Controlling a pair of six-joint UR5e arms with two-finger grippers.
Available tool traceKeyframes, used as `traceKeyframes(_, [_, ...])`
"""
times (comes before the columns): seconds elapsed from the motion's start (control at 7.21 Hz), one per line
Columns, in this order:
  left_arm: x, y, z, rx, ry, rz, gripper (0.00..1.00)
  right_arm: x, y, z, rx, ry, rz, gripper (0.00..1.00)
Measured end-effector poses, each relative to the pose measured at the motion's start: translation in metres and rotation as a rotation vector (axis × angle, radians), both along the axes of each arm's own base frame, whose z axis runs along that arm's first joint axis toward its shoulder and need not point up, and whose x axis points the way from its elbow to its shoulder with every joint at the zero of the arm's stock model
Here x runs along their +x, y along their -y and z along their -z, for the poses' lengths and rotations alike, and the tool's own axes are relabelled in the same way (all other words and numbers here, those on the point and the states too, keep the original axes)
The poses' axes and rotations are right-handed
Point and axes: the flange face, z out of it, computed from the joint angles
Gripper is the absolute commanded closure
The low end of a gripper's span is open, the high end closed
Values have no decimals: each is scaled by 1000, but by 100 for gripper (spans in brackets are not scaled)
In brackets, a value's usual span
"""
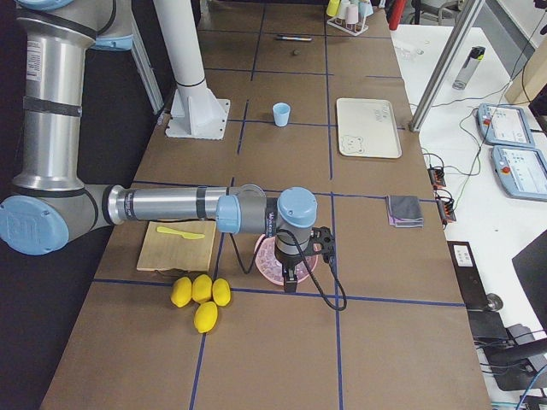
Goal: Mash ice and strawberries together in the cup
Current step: 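Lower the right gripper into the pink bowl and grasp ice cubes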
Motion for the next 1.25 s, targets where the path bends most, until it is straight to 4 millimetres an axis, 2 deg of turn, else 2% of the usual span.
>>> traceKeyframes(0.42, [0, 0, -1, -1, -1, -1, 0, -5, 2, 3, 4, 13, 7, 0])
traceKeyframes(0.69, [0, -1, -4, -6, -2, -1, 0, -35, 10, 12, 48, 17, 48, 0])
traceKeyframes(0.97, [0, -1, -5, -7, -3, -1, 0, -74, 16, 21, 36, 21, -13, 1])
traceKeyframes(1.25, [0, -1, -5, -7, -3, -1, 0, -96, 18, 19, 22, 13, -56, 1])
